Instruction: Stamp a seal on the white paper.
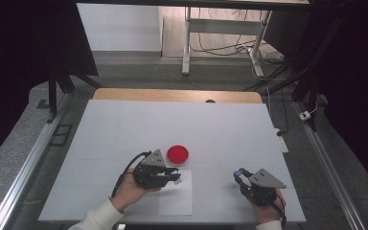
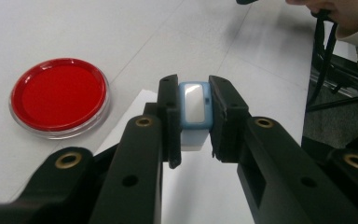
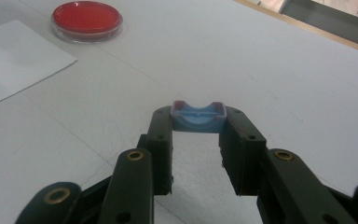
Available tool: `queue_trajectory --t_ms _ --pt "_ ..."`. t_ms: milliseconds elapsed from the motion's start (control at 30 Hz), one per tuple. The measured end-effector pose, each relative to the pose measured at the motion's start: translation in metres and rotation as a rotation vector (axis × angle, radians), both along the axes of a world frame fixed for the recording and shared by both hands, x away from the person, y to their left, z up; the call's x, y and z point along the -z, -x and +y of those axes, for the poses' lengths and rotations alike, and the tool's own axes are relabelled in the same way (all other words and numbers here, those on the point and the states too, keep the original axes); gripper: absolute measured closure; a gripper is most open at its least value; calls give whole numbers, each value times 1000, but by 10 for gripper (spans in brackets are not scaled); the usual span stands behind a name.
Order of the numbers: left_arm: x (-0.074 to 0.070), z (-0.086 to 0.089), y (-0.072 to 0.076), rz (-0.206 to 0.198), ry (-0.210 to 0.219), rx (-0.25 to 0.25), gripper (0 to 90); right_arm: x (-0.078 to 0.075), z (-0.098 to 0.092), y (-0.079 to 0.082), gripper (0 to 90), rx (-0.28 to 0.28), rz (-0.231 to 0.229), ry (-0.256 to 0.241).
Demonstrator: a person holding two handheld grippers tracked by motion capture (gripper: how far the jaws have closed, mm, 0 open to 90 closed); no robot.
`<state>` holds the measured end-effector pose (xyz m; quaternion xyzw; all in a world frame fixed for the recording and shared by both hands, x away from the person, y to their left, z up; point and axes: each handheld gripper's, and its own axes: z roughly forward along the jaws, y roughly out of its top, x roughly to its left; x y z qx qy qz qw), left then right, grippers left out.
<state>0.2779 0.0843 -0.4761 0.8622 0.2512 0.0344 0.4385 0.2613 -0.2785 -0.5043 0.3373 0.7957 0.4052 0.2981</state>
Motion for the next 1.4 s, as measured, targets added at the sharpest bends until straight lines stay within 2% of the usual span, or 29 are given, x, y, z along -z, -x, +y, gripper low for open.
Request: queue_trajectory --t_ms 200,667,867,1400 --pt "5 -2 0 8 -15 -1 753 0 0 0 652 0 0 0" --pt "19 -10 0 13 -88 8 753 0 0 0 652 -2 1 1" --pt "21 -12 0 1 -121 16 753 0 0 0 651 -3 1 1" --pt "24 -14 1 -2 -155 19 754 0 0 -1 652 -2 3 5"
